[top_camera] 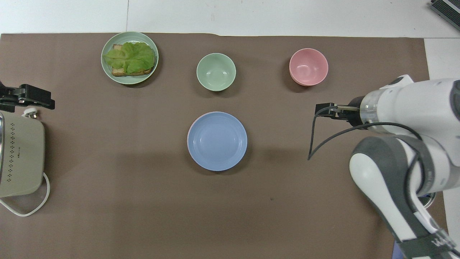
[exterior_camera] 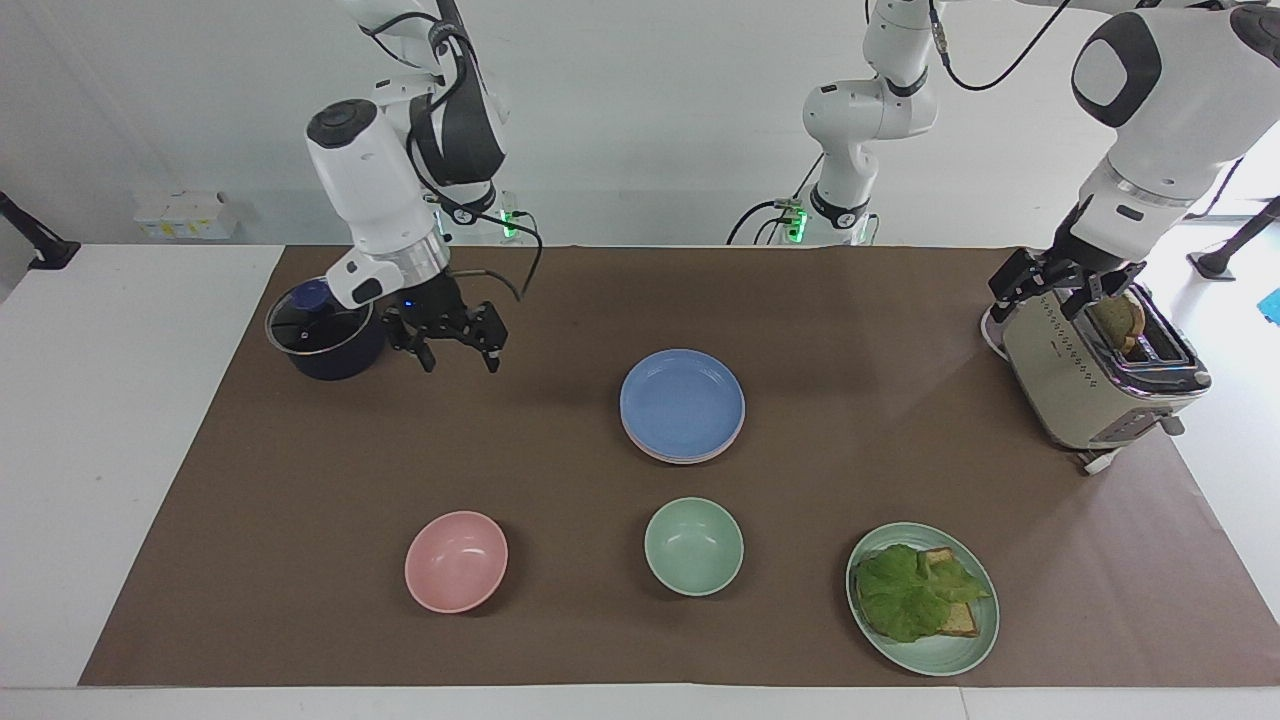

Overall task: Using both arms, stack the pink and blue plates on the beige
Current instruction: 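Release the blue plate and withdraw the right gripper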

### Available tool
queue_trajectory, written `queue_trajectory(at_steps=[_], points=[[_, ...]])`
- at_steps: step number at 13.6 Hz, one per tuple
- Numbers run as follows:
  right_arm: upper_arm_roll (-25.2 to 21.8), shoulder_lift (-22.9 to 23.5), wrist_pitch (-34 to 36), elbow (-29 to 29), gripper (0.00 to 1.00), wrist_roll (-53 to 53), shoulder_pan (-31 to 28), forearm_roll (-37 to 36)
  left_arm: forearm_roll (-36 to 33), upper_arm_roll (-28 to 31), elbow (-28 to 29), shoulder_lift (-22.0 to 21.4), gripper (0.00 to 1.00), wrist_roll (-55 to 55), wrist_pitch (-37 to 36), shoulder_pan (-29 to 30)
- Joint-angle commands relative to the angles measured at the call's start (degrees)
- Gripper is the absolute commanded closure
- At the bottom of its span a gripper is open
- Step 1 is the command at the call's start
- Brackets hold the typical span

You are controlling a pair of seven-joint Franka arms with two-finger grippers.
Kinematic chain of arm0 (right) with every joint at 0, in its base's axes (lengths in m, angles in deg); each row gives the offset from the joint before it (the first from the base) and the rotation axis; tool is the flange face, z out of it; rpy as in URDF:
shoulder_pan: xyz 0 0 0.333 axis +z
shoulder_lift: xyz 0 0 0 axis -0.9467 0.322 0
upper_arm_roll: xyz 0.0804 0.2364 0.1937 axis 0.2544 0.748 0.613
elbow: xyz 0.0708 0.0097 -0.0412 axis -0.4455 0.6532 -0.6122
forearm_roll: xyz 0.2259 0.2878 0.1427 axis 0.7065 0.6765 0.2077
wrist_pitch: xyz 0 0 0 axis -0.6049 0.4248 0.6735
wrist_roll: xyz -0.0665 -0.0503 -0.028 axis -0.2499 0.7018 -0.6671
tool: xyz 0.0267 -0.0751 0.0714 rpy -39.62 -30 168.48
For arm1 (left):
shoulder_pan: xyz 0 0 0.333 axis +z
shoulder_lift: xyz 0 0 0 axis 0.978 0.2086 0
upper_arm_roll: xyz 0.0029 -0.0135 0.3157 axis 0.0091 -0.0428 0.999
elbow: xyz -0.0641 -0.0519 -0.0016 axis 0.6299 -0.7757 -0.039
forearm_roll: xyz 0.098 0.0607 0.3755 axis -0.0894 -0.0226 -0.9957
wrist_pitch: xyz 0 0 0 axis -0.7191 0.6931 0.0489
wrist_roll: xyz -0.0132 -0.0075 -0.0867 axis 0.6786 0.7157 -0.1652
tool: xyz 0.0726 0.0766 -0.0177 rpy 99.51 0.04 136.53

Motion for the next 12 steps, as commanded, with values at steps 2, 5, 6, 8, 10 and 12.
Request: queue_trajectory(at_steps=[2,5,6,8,10,12], points=[[0.73,-0.51,15.13,-12.10,0.00,0.50,-3.97,-7.62,-0.91,-0.30,0.12,-0.27,0.00,0.64,-0.66,0.36],[0.73,1.59,24.09,-21.25,0.00,2.87,-5.64,-8.97,-0.91,-0.30,0.12,-0.27,0.00,0.64,-0.66,0.36],[0.73,2.91,27.26,-24.41,0.00,2.88,-5.90,-8.97,-0.91,-0.30,0.12,-0.27,0.00,0.64,-0.66,0.36],[0.73,3.45,30.09,-27.16,0.00,2.96,-5.99,-8.79,-0.91,-0.30,0.03,-0.27,0.00,0.64,-0.66,0.36],[0.73,3.10,32.38,-27.16,0.00,3.14,-5.90,-8.27,-0.91,-0.30,0.12,-0.27,0.00,0.64,-0.66,0.36],[0.81,2.66,33.53,-27.08,0.00,4.10,-5.73,-8.35,-0.91,-0.30,0.12,-0.27,0.00,0.64,-0.66,0.36]])
